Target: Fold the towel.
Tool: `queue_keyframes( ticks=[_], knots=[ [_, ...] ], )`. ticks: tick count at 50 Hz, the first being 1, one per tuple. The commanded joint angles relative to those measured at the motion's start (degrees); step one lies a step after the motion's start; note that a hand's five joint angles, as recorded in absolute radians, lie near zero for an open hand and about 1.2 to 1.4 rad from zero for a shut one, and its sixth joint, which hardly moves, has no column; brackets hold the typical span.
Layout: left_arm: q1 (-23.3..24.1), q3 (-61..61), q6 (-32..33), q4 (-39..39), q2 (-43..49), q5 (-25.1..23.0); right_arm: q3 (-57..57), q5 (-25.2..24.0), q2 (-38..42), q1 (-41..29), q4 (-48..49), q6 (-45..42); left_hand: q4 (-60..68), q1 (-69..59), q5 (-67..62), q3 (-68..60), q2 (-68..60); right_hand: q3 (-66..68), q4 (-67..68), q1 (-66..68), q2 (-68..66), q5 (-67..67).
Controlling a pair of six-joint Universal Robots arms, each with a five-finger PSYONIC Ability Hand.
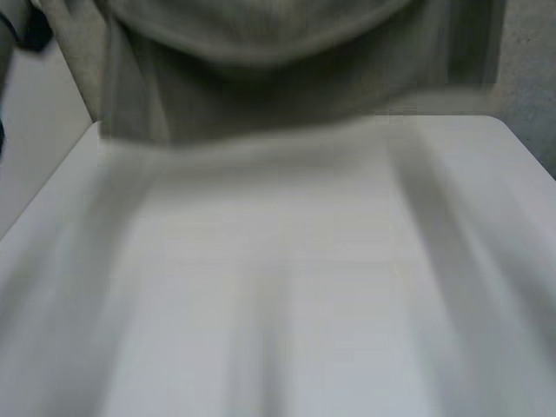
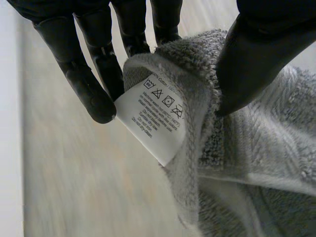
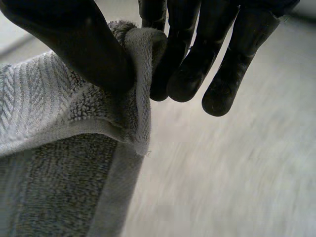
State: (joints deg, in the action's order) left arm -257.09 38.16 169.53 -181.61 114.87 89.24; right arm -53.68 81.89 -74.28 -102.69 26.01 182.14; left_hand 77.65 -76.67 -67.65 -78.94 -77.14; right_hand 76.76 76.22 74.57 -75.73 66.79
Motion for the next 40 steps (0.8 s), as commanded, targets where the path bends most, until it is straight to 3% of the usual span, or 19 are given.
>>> queue_keyframes(
  ticks=[1,2,4,7,9,11,17,22,24,27,34,40],
  knots=[
    [-0.7,-1.7,-4.0,-5.1,-1.5,1.0,-0.3,-7.1,-2.4,4.2,-4.1,6.5,2.3,-3.3,-2.4,-1.1,-2.9,3.2,3.8,5.4,-4.3,3.2],
    [-0.8,-0.2,-4.0,-3.9,-1.3,0.3,-0.3,-7.2,-2.4,4.2,-4.1,6.5,2.3,-3.3,-2.4,-1.1,-2.9,3.2,3.8,5.4,-4.3,3.2],
    [-1.0,2.4,-3.9,-2.8,-1.3,-0.5,1.0,-15.1,-0.5,4.2,-12.6,6.0,2.3,-3.3,-2.4,-1.1,-2.9,3.2,3.8,5.4,-4.3,3.2],
    [-1.3,9.3,-3.8,-1.9,-1.3,-2.1,1.8,-18.2,1.9,4.3,-16.1,5.1,2.3,-3.3,-2.4,-1.1,-2.9,3.2,3.8,5.4,-4.3,3.2],
    [-1.7,12.9,-3.8,-1.9,-1.2,-3.5,2.2,-22.2,5.4,3.8,-22.1,-0.4,2.3,-3.3,-2.4,-1.1,-2.9,3.2,3.8,5.4,-4.3,3.2],
    [-2.2,16.7,-3.6,-1.8,-1.1,-5.1,2.1,-22.8,6.9,3.7,-25.5,-4.2,2.3,-3.3,-2.4,-1.1,-2.9,3.2,3.8,5.4,-4.3,3.2],
    [-3.1,32.0,-1.0,-2.4,0.8,-9.8,0.3,-22.9,14.8,2.0,-36.4,-19.9,2.3,-3.3,-2.4,-1.1,-2.9,3.2,3.8,5.4,-4.3,3.2],
    [-4.5,40.7,6.9,-3.0,5.0,-10.7,-3.0,-22.3,21.1,1.5,-41.8,-29.9,2.3,-3.3,-2.4,-1.1,-2.9,3.2,3.8,5.4,-4.3,3.2],
    [-6.4,45.2,14.1,-3.1,7.5,-10.8,-5.5,-21.5,23.5,1.4,-43.5,-34.5,2.3,-3.3,-2.4,-1.1,-2.9,3.2,3.8,5.4,-4.3,3.2],
    [-7.9,47.7,17.8,-3.1,7.7,-10.8,-7.3,-19.0,23.7,1.4,-43.9,-35.5,2.3,-3.3,-2.4,-1.1,-2.9,3.2,3.8,5.4,-4.3,3.2],
    [-8.5,49.8,17.9,-2.1,4.3,-10.7,-11.3,-13.8,18.3,2.2,-44.3,-35.2,2.3,-3.3,-2.4,-1.1,-2.9,3.2,3.8,5.4,-4.3,3.2],
    [-10.7,54.9,17.0,5.5,-6.0,-13.1,-16.7,-11.8,9.5,6.5,-50.7,-32.5,2.3,-3.3,-2.4,-1.1,-2.9,3.2,3.8,5.4,-4.3,3.2]
  ],
)
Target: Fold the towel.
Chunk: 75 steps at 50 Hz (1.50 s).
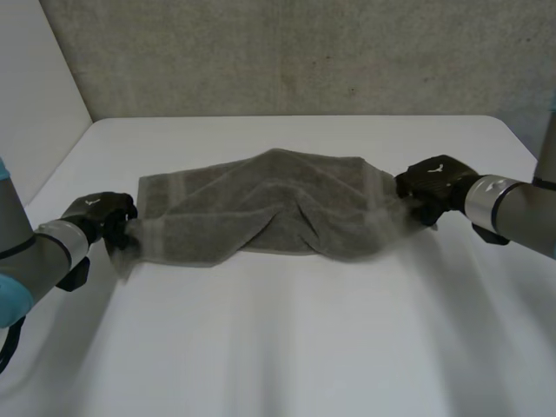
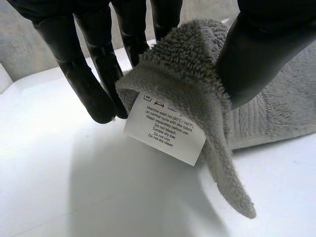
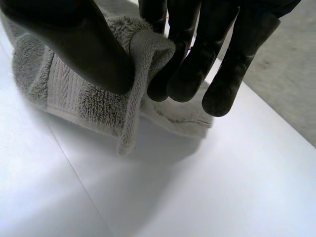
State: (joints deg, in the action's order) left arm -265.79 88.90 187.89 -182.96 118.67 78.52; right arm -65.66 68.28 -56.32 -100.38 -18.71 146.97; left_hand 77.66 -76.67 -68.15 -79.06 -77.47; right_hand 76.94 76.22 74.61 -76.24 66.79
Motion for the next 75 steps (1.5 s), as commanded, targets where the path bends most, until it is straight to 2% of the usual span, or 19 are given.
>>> queue_keyframes(
  ticks=[1,5,10,16,20,24,26,27,28,30,35,47,49,55,57,60,62,68,75],
  knots=[
    [-2.0,4.2,-1.4,6.8,-9.8,-2.4,-4.7,1.8,-8.5,4.2,-6.0,2.7,2.3,-3.3,-1.8,-0.9,-2.5,3.1,3.8,5.4,-3.8,3.2],
    [-4.4,6.0,-1.7,9.7,-14.4,-7.1,-5.0,0.5,-11.1,8.4,-10.9,1.8,2.3,-3.3,-1.8,-0.9,-2.5,3.1,3.8,5.4,-3.8,3.2],
    [-4.8,5.6,-2.1,10.3,-14.9,-8.7,-3.1,0.4,-11.4,9.1,-11.6,0.9,2.3,-3.3,-1.8,-0.9,-2.5,3.1,3.8,5.4,-3.8,3.2],
    [-3.8,3.0,-1.8,9.6,-7.2,-8.6,-0.3,1.7,-3.1,8.4,-11.3,-1.2,2.3,-3.3,-1.8,-0.9,-2.5,3.1,3.8,5.4,-3.8,3.2],
    [0.1,-2.7,-1.5,9.6,1.8,-5.5,3.2,4.0,3.5,6.5,-9.3,-0.8,2.3,-3.3,-1.8,-0.9,-2.5,3.1,3.8,5.4,-3.8,3.2],
    [0.6,-6.7,-1.4,9.8,6.4,-1.4,5.6,6.7,6.9,4.9,-6.7,-0.7,2.3,-3.3,-1.8,-0.9,-2.5,3.1,3.8,5.4,-3.8,3.2],
    [0.9,-10.3,-1.4,10.0,8.9,1.2,8.2,9.6,9.2,4.0,-4.4,-0.2,-11.2,10.2,11.7,12.6,11.0,-1.7,-1.0,0.6,1.0,-1.6],
    [1.0,-11.7,-1.7,10.0,9.1,1.9,9.1,10.8,9.7,3.6,-3.6,0.2,-18.9,17.9,19.4,20.3,18.7,-13.4,-12.7,-11.1,12.7,-13.3],
    [1.0,-11.7,-1.7,10.0,9.1,1.9,9.2,10.8,9.7,3.6,-3.6,0.3,-19.0,18.0,19.5,20.4,18.8,-13.5,-12.8,-11.2,12.8,-13.4],
    [1.2,-13.3,-1.9,9.9,8.7,2.2,10.6,12.2,9.8,2.8,-2.6,1.7,-48.1,47.1,48.6,49.5,47.9,-45.0,-44.3,-42.7,44.3,-44.9],
    [1.5,-13.2,-2.0,9.6,4.5,2.3,10.6,12.0,7.0,2.6,-1.8,5.6,-66.3,65.3,66.8,67.7,66.1,-62.8,-62.1,-60.5,62.1,-62.7],
    [1.1,-3.1,-1.4,6.4,-9.4,0.5,-4.0,5.4,-9.1,3.3,3.9,7.4,-62.1,61.1,62.6,63.5,61.9,-58.6,-57.9,-56.3,57.9,-58.5],
    [0.5,1.9,-1.0,5.6,-14.1,-2.5,-10.6,1.4,-13.2,3.4,3.8,3.8,-60.4,59.4,60.9,61.8,60.2,-58.8,-58.1,-56.5,58.1,-58.6],
    [-0.3,9.8,0.5,4.8,-20.0,-8.7,-21.1,-2.0,-19.4,4.5,3.8,-4.8,-49.8,48.8,50.3,51.2,49.6,-58.1,-57.4,-55.8,57.4,-58.0],
    [-2.2,15.2,4.1,4.9,-23.4,-12.8,-26.8,-2.4,-21.3,6.0,3.6,-11.7,-42.9,41.9,43.4,44.3,42.7,-57.1,-56.4,-54.8,56.4,-57.0],
    [-3.1,17.9,7.0,4.9,-24.5,-14.8,-29.1,-2.3,-21.6,6.6,3.6,-15.0,-39.9,38.9,40.4,41.3,39.7,-56.9,-56.2,-54.6,56.2,-56.8],
    [-3.9,22.1,13.7,5.4,-25.7,-18.4,-32.6,-2.1,-21.9,7.7,3.6,-19.8,-38.9,37.9,39.3,40.2,38.7,-56.1,-55.4,-53.8,55.4,-55.9],
    [-4.4,27.5,25.8,7.8,-25.2,-19.5,-36.0,-2.4,-21.7,9.8,3.6,-21.7,-38.7,37.7,39.2,40.1,38.5,-50.1,-49.3,-47.7,49.4,-49.9],
    [-4.5,27.6,28.6,8.8,-23.0,-19.3,-38.7,-2.6,-21.9,9.9,3.5,-21.8,-39.0,38.0,39.5,40.4,38.8,-41.0,-40.3,-38.6,40.3,-40.8]
  ],
)
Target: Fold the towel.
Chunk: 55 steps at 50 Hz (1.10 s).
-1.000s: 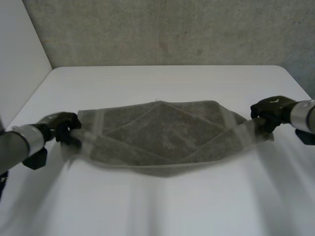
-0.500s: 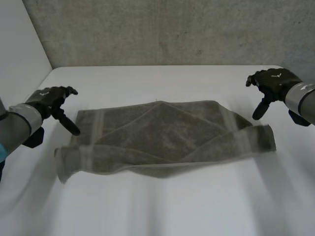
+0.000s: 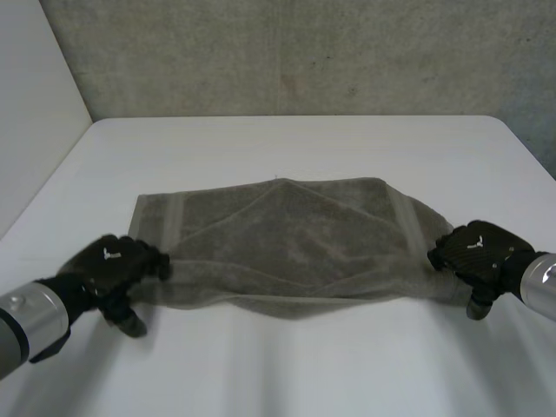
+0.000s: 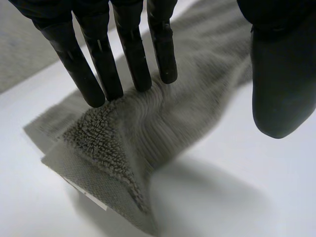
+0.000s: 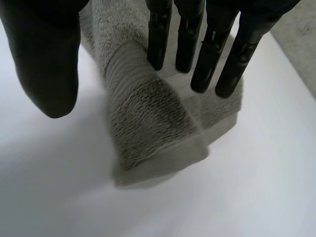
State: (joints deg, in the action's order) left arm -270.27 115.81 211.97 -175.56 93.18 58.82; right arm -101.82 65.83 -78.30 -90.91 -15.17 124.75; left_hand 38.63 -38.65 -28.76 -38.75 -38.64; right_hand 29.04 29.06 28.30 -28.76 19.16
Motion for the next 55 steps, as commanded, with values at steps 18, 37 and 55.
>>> queue_keyframes(
  ticks=[18,37,55],
  knots=[
    [0.1,-6.6,3.5,0.3,14.8,1.8,-5.6,-2.9,0.4,0.5,0.9,3.4,-4.4,4.4,4.5,4.5,4.4,3.4,3.4,4.2,-3.7,3.3],
    [0.6,-14.0,-2.8,-6.2,19.2,7.5,-0.4,-3.3,6.0,-0.1,10.2,10.9,-4.7,4.7,4.8,4.8,4.7,4.6,4.6,5.3,-4.9,4.5],
    [2.6,-17.1,-2.7,-6.3,23.4,7.9,0.3,-3.1,8.0,-0.1,12.1,12.8,-2.5,2.5,2.6,2.6,2.5,5.8,5.8,6.5,-6.0,5.6]
  ],
)
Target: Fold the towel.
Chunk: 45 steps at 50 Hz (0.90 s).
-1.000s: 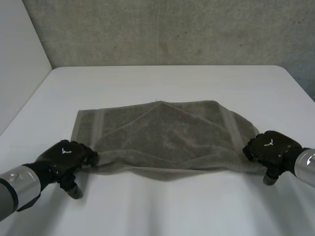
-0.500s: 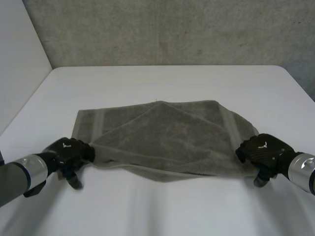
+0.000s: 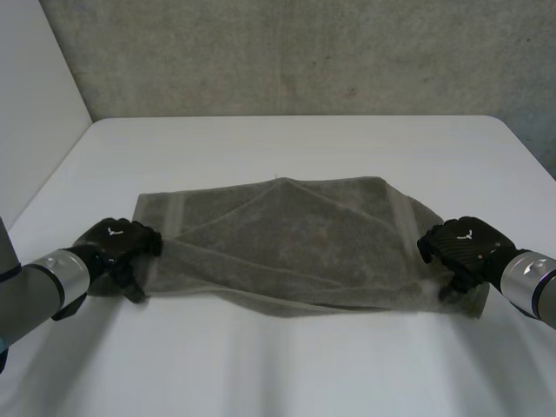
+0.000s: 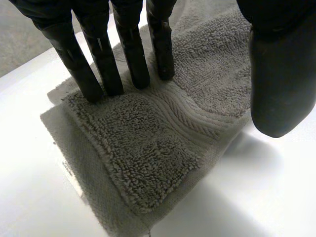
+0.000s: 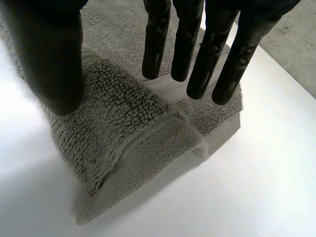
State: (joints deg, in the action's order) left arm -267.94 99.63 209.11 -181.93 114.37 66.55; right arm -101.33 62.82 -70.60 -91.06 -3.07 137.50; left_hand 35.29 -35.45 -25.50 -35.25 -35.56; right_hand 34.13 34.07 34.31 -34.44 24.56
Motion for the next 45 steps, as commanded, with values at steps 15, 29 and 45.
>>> queue_keyframes(
  ticks=[15,29,45],
  knots=[
    [1.2,-3.9,0.1,0.0,5.1,1.2,-0.4,-0.1,0.2,0.1,0.3,0.2,1.8,-1.7,-1.6,-1.9,-1.6,0.7,0.7,0.5,-0.4,0.3],
    [2.9,-6.1,-0.3,0.0,7.1,2.4,-0.7,-0.2,0.2,0.3,0.5,0.2,15.0,-14.8,-14.8,-15.0,-14.7,0.5,0.6,0.3,-0.2,0.1],
    [3.5,-8.0,-7.4,-0.3,6.3,2.4,-1.8,-0.1,0.1,0.3,0.7,0.2,40.0,-39.8,-39.8,-40.0,-39.7,0.7,0.7,0.5,-0.4,0.3]
  ],
)
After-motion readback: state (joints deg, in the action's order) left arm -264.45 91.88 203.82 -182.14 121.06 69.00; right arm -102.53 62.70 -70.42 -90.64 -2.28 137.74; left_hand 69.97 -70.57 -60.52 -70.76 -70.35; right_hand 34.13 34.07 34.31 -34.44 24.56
